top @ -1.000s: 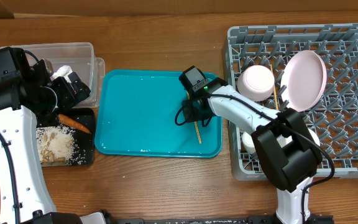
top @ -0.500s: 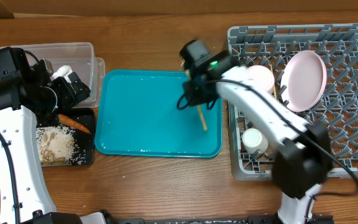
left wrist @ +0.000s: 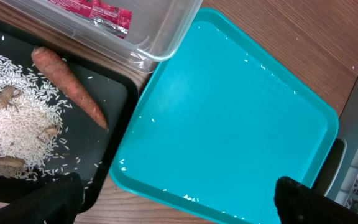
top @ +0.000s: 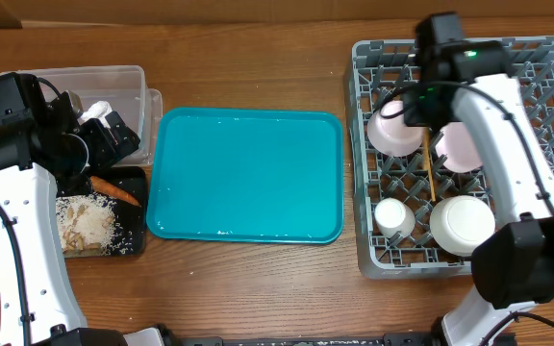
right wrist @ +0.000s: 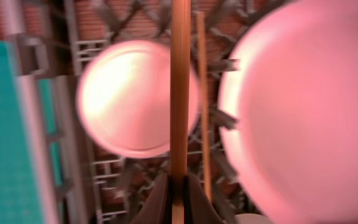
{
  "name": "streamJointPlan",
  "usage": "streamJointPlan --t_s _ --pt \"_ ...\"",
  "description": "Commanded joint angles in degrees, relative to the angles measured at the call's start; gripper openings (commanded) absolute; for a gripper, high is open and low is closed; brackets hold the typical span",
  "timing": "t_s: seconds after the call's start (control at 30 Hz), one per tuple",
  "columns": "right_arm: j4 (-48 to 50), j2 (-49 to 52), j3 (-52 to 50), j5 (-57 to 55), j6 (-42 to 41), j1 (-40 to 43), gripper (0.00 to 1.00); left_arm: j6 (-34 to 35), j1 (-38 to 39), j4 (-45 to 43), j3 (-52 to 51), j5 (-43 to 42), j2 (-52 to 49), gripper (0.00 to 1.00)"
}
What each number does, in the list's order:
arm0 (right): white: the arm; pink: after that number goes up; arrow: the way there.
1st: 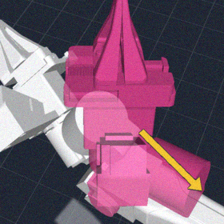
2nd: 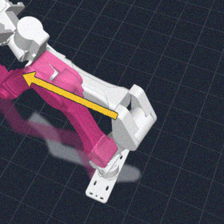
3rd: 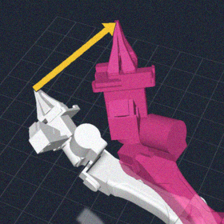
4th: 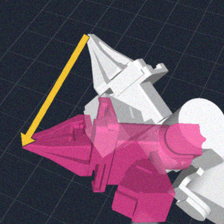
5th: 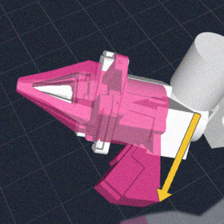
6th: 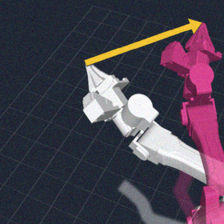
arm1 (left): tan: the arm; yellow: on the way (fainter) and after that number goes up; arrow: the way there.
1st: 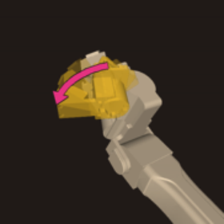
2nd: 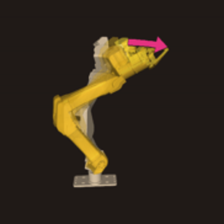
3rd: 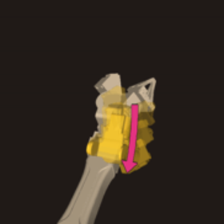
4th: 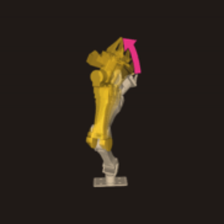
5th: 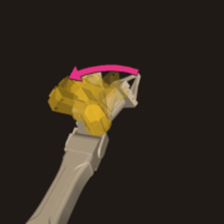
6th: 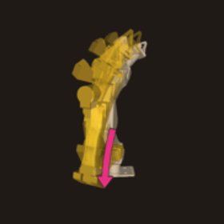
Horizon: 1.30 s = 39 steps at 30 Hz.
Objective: Sort waste into correct bins and load items into the dishwasher
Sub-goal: 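Carry the second chopstick into the rack and release it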
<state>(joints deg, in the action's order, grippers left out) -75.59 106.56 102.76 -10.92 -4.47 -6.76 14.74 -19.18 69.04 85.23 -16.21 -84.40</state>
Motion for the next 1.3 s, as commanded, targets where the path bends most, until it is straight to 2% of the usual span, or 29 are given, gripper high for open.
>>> streamJointPlan --t_s 0.0,0.33,0.37,0.47,0.53,0.8,1.03,1.27 --pt "0.35 -0.26 0.11 -0.83 1.99 3.04 0.04 -0.39 -0.28 -0.07 0.85 0.31 0.09 1.0" --pt "0.66 -0.26 0.11 -0.48 1.97 5.25 0.04 -0.39 -0.28 -0.09 0.85 0.28 0.09 1.0" --pt "0.7 -0.26 0.11 -0.5 1.97 5.25 0.07 -0.39 -0.28 -0.07 0.85 0.31 0.09 1.0" --pt "0.63 -0.26 0.11 -0.63 1.97 5.25 0.38 -0.39 -0.28 -0.07 0.85 0.28 0.09 1.0" --pt "0.46 -0.26 0.11 -0.66 1.97 5.25 0.45 -0.39 -0.28 -0.07 0.85 0.28 0.09 1.0" --pt "0.28 -0.57 0.11 0.17 1.29 5.07 0.47 -0.39 -0.2 -0.07 0.85 0.28 0.09 1.0" --pt "-0.94 -6.36 0.11 13.51 2.62 3.65 0.48 -0.39 -0.2 -0.07 0.85 0.31 0.09 1.0" --pt "-4.96 -17.22 0.11 19.58 2.82 -0.5 0.62 -0.39 -0.2 -0.09 0.85 0.28 0.09 1.0"
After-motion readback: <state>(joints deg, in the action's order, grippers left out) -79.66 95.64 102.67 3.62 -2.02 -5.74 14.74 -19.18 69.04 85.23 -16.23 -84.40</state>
